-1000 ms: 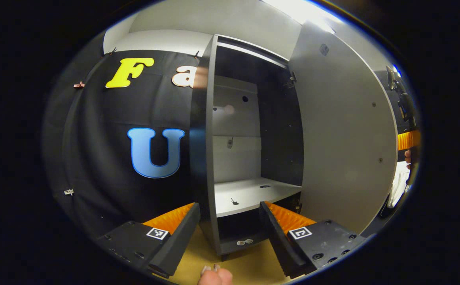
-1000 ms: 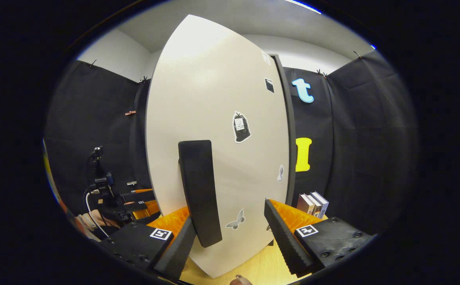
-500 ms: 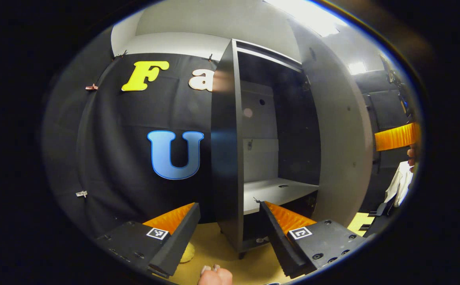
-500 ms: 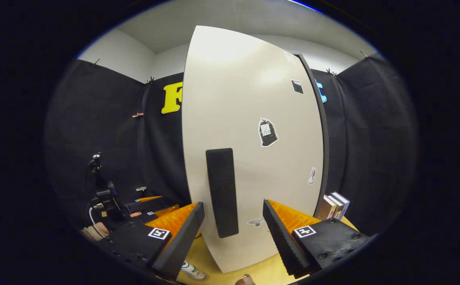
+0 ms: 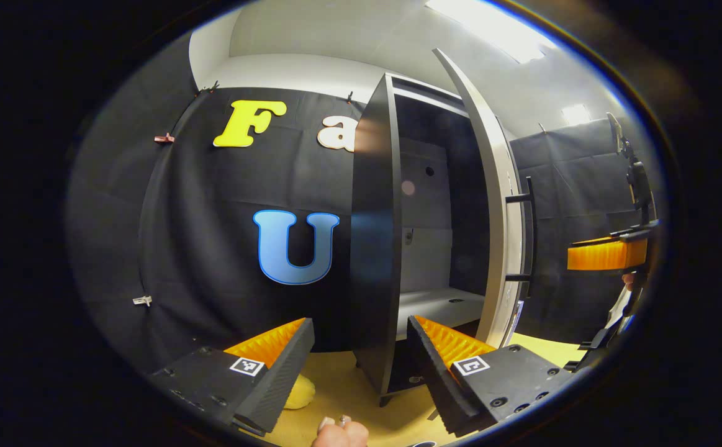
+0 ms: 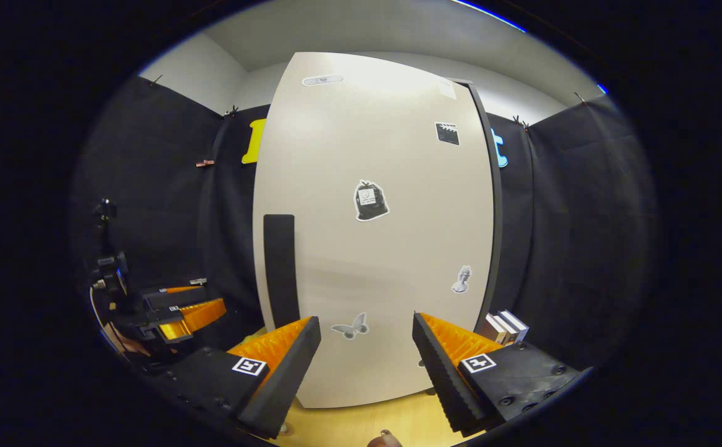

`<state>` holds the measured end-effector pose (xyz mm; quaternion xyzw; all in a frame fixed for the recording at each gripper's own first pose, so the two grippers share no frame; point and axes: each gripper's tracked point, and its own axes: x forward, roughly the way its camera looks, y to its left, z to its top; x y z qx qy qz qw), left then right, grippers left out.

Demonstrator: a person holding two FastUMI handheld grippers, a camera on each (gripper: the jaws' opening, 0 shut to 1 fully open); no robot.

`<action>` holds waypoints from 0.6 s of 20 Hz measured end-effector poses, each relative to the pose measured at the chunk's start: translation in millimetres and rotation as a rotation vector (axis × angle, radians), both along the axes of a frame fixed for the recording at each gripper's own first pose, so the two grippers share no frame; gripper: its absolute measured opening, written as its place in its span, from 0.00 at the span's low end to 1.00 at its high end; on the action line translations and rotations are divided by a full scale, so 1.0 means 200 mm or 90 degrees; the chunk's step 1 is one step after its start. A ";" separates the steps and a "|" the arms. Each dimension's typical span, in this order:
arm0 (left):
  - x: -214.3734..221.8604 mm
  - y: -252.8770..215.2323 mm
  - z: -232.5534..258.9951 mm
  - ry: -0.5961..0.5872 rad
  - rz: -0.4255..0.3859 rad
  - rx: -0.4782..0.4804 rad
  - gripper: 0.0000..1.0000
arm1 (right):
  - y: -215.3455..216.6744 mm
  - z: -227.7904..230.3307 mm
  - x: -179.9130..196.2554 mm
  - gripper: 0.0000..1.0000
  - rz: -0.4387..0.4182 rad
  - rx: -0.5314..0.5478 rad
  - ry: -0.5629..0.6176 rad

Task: Open the cabinet door with the right hand, grasp the bottle in the cabinet with the left hand and place it on the coaster, then close the cabinet door with the right hand.

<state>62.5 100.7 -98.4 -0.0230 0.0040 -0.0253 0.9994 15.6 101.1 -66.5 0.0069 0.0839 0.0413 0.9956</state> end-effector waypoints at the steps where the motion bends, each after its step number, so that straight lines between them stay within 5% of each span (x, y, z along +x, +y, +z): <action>1: -0.01 -0.05 0.02 -0.002 0.000 0.000 0.95 | -0.05 -0.01 0.01 0.98 -0.009 -0.010 -0.001; 12: -0.07 -0.48 0.11 -0.014 0.004 -0.017 0.95 | -0.37 -0.05 0.01 0.98 -0.006 -0.003 0.006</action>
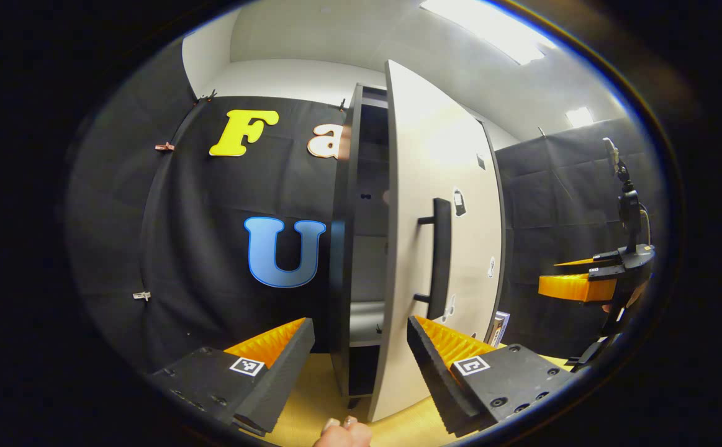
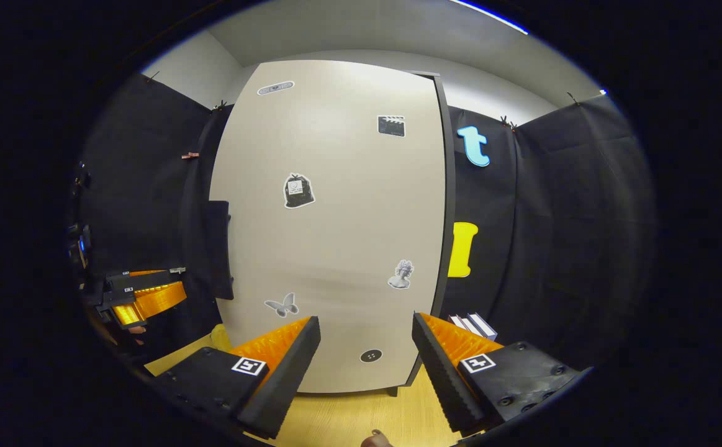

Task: Open the cabinet door with the right hand, grasp the bottle in the cabinet with the left hand and place it on the coaster, then close the cabinet door with the right hand.

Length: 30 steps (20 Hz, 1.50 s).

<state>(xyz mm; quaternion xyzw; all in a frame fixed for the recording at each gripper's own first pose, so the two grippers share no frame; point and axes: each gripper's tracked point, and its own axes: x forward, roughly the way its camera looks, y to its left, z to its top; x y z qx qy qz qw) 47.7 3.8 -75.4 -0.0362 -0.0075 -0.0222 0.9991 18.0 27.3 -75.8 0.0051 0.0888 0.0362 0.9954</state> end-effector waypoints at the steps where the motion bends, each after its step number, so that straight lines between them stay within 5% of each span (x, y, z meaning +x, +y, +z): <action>1: 0.00 -0.04 0.00 0.000 -0.003 -0.007 0.95 | 0.00 -0.01 0.00 0.98 0.008 0.006 -0.001; 9: 0.02 -0.25 0.04 0.002 0.008 0.004 0.95 | -0.02 0.00 0.00 0.98 0.043 0.011 -0.014; 13: 0.05 -0.39 0.06 -0.003 -0.021 0.049 0.95 | -0.05 0.03 0.00 0.98 0.028 0.016 -0.037; 19: 0.08 -0.52 0.08 -0.007 -0.049 0.025 0.95 | -0.07 0.12 -0.06 0.98 -0.002 -0.018 -0.098; 30: 0.04 -0.55 0.08 0.000 -0.059 0.029 0.95 | 0.00 0.16 -0.13 0.97 0.015 -0.009 -0.123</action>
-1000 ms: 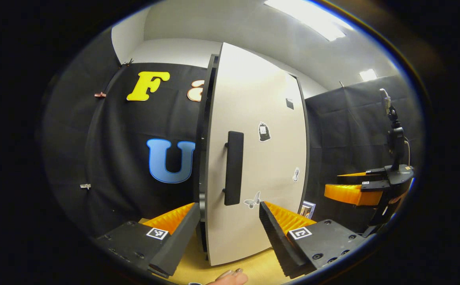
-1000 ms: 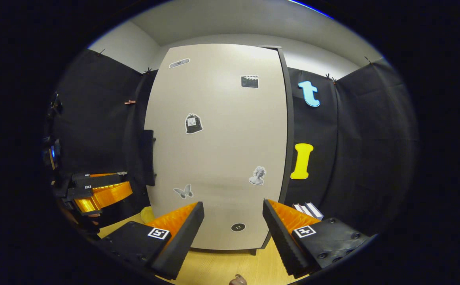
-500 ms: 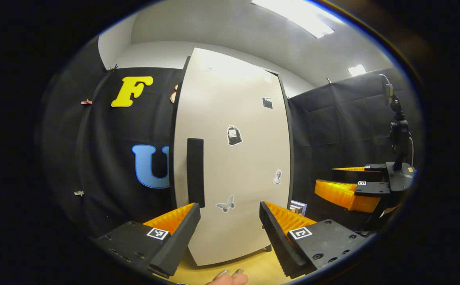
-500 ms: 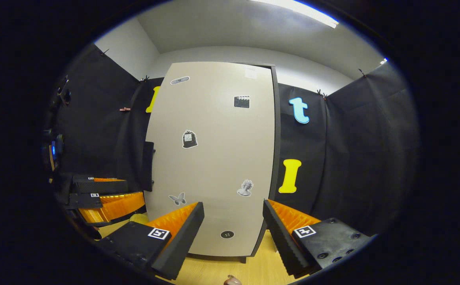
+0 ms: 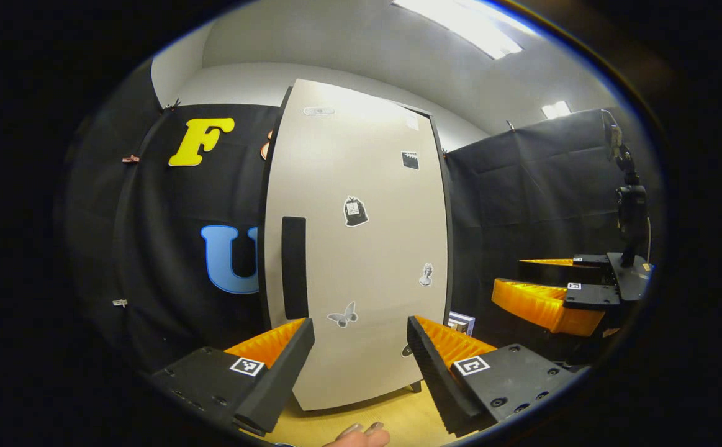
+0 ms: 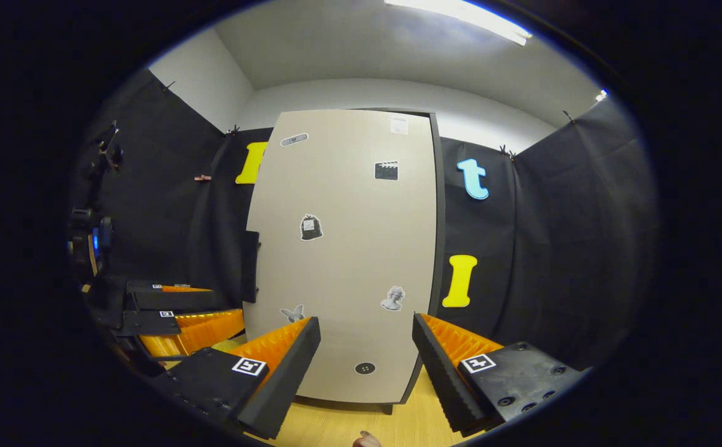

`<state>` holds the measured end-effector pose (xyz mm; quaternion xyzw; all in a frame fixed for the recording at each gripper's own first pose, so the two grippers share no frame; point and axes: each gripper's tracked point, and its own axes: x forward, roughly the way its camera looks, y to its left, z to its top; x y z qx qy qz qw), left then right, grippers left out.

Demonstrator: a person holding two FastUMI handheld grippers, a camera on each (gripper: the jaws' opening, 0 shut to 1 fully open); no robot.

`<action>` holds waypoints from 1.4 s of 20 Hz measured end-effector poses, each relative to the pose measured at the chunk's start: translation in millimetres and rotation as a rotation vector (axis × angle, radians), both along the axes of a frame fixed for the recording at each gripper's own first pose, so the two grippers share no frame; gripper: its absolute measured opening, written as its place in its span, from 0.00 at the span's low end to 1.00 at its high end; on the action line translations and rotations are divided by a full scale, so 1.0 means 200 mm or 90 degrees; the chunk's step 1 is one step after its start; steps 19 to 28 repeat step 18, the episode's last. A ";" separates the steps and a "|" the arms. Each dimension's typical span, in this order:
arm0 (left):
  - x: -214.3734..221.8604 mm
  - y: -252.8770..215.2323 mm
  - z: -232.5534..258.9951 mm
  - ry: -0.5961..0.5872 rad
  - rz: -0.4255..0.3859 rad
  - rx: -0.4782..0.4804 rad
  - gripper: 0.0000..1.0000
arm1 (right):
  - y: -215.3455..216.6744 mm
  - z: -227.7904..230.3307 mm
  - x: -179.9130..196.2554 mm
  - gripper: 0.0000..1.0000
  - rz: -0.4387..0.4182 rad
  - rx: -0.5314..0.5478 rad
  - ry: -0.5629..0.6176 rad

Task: Open the cabinet door with the right hand, grasp the bottle in the cabinet with the left hand and place it on the coaster, then close the cabinet door with the right hand.

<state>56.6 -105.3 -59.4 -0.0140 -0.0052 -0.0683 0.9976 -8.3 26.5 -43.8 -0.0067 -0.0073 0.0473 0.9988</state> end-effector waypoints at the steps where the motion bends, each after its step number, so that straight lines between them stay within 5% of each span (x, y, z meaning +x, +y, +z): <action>1: 0.00 0.01 0.00 -0.001 0.001 0.000 0.95 | 0.00 0.00 0.00 0.97 0.002 -0.002 -0.005; 28: -0.04 0.01 -0.01 0.005 -0.001 -0.017 0.95 | 0.05 0.01 -0.03 0.97 0.034 0.008 -0.029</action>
